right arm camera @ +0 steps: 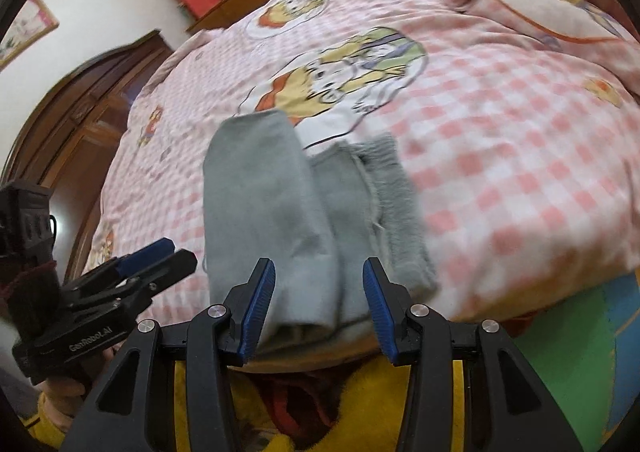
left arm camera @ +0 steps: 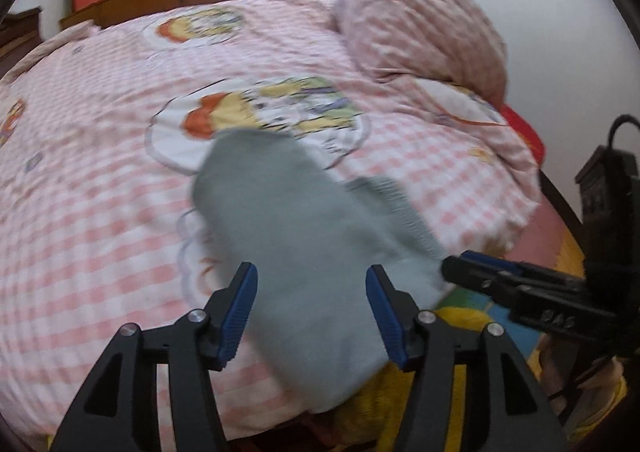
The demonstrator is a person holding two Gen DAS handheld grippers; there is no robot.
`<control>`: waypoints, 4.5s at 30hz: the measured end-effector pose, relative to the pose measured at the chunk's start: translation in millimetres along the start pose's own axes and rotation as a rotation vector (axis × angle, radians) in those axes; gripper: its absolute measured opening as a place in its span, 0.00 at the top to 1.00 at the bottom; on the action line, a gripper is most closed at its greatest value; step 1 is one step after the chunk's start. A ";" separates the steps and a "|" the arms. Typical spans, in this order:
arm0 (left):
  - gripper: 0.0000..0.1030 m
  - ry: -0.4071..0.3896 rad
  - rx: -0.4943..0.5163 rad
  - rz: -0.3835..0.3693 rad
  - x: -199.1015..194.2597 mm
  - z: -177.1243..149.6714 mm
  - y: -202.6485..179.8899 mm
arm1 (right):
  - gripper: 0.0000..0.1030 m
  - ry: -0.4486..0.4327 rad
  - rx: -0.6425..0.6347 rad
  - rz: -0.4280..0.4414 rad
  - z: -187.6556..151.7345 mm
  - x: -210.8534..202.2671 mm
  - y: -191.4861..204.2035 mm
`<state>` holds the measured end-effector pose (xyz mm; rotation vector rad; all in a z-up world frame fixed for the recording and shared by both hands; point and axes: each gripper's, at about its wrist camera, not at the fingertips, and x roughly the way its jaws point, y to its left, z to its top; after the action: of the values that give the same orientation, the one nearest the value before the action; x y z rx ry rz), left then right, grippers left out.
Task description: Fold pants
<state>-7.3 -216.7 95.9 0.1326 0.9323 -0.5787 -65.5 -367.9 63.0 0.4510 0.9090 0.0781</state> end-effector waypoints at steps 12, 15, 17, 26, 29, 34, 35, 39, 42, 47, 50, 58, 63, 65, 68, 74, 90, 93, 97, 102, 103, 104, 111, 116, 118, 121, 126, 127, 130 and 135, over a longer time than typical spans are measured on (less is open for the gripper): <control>0.42 0.070 -0.139 0.044 17.3 -23.5 54.0 | 0.55 0.085 -0.026 0.017 33.2 45.8 1.8; 0.42 0.073 -0.153 0.046 18.1 -25.0 58.4 | 0.55 0.095 -0.042 0.029 33.2 49.8 6.7; 0.42 0.073 -0.164 0.045 18.1 -25.9 61.2 | 0.55 0.099 -0.046 0.039 31.9 53.0 9.6; 0.42 0.074 -0.192 0.039 17.7 -30.3 67.0 | 0.90 0.016 -0.065 0.062 30.4 31.1 16.1; 0.42 0.069 -0.196 0.048 15.5 -30.1 67.4 | 0.90 -0.044 -0.069 0.061 30.6 8.7 19.8; 0.42 0.058 -0.193 0.069 7.7 -30.5 67.0 | 0.91 -0.122 -0.095 0.012 31.5 -24.2 18.2; 0.42 0.054 -0.191 0.073 6.2 -30.4 66.1 | 0.91 -0.129 -0.098 -0.009 30.9 -26.7 14.2; 0.42 0.056 -0.184 0.076 7.0 -29.4 61.1 | 0.91 -0.110 -0.062 -0.066 28.9 -16.4 -9.1; 0.42 0.064 -0.165 0.074 11.5 -27.9 53.5 | 0.90 -0.063 -0.029 -0.104 24.6 5.8 -29.3; 0.42 0.072 -0.119 0.065 18.2 -24.7 38.8 | 0.83 -0.036 0.017 -0.103 21.3 15.8 -46.3; 0.42 0.059 -0.087 0.067 19.8 -17.6 29.9 | 0.83 -0.063 0.006 -0.157 23.0 1.2 -39.1; 0.54 -0.086 -0.006 0.044 21.1 17.6 9.1 | 0.83 -0.120 -0.104 -0.119 23.0 -11.8 -9.2; 0.78 -0.093 0.054 0.002 51.8 41.0 3.8 | 0.85 -0.053 -0.073 -0.149 21.1 26.9 -31.6; 0.79 -0.064 0.069 0.031 70.8 47.7 6.1 | 0.85 -0.064 -0.044 -0.118 20.3 29.8 -40.7; 0.82 -0.008 0.087 0.050 99.4 48.8 12.9 | 0.85 -0.054 -0.036 -0.104 20.2 25.4 -42.2; 0.82 -0.005 0.118 0.065 102.5 47.9 11.3 | 0.85 -0.046 -0.070 -0.101 13.5 -4.3 -27.8; 0.83 0.103 0.064 -0.117 49.4 -21.6 -12.9 | 0.85 0.005 -0.023 -0.098 -20.5 -8.8 -48.2; 0.82 0.088 0.044 -0.117 44.3 -22.1 -14.1 | 0.82 0.026 -0.026 -0.109 -23.7 -11.2 -48.0; 0.80 0.096 0.020 -0.118 39.3 -28.4 -10.9 | 0.77 0.019 -0.033 -0.121 -26.4 -19.9 -43.1; 0.70 0.129 -0.036 -0.149 37.4 -38.6 -4.6 | 0.67 0.071 -0.051 -0.170 -27.1 -5.0 -46.1; 0.69 0.137 -0.045 -0.155 39.3 -40.4 -3.8 | 0.67 0.074 -0.039 -0.156 -27.1 -5.6 -48.0; 0.68 0.149 -0.054 -0.158 42.3 -42.9 -3.1 | 0.67 0.073 -0.033 -0.147 -27.2 -8.1 -49.5; 0.62 0.170 -0.107 -0.186 38.1 -45.5 2.2 | 0.43 -0.004 -0.012 -0.076 -5.1 -24.6 -46.9; 0.42 0.106 -0.121 -0.182 29.0 -31.1 6.4 | 0.43 0.039 0.002 -0.007 12.5 4.0 -52.2; 0.41 0.096 -0.124 -0.166 31.9 -24.2 9.0 | 0.43 0.075 0.020 0.018 15.5 20.5 -57.0; 0.40 0.100 -0.136 -0.156 43.5 -16.4 12.2 | 0.43 0.086 0.032 0.046 17.0 33.8 -62.1; 0.40 0.144 -0.182 -0.163 68.5 -16.6 19.4 | 0.38 0.075 0.044 0.111 17.9 46.3 -66.6; 0.39 0.148 -0.197 -0.176 71.8 -17.6 20.6 | 0.37 0.070 0.042 0.116 17.8 47.2 -66.1; 0.35 0.141 -0.228 -0.209 78.6 -17.2 22.0 | 0.40 0.053 0.033 0.120 16.8 49.7 -64.6; 0.34 0.124 -0.231 -0.220 86.8 -12.0 17.2 | 0.64 0.011 0.063 0.164 11.8 39.0 -65.3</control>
<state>32.7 -233.7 17.9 -0.1450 1.1362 -0.6656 -40.2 -421.2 13.4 0.5845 0.8855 0.2024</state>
